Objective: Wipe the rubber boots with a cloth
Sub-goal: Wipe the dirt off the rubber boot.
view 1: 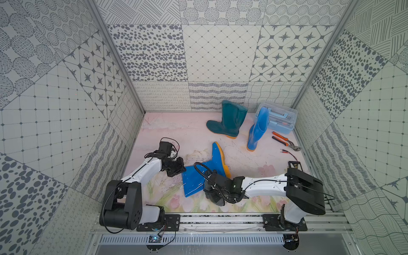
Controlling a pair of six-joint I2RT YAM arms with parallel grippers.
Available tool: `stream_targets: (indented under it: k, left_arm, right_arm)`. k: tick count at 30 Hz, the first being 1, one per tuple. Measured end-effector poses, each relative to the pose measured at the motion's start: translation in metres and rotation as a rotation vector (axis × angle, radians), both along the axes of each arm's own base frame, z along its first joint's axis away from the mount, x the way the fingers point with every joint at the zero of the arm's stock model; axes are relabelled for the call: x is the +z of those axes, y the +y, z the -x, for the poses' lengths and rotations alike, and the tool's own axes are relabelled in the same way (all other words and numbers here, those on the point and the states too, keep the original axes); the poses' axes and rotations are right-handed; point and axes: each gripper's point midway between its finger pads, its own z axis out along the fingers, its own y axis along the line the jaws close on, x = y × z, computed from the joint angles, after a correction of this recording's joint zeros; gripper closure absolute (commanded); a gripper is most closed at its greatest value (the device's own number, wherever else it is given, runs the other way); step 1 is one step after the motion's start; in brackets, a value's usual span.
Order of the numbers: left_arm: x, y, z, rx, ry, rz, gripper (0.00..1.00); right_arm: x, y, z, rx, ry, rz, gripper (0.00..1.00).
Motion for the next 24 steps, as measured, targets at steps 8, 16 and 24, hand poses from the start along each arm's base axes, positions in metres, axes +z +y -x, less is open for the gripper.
stream_targets:
  k: [8,16,24]
  left_arm:
    - [0.010,0.000,-0.001,0.003,-0.033,0.007,1.00]
    - [0.028,-0.001,-0.001,0.001,-0.053,0.011,1.00]
    - [0.096,0.000,-0.016,-0.007,-0.182,0.004,1.00]
  right_arm:
    - [0.007,0.102,0.070,0.282,0.065,-0.100,1.00]
    - [0.074,0.085,0.039,0.220,0.002,-0.214,1.00]
    - [0.227,0.027,-0.026,-0.007,-0.240,-0.488,1.00]
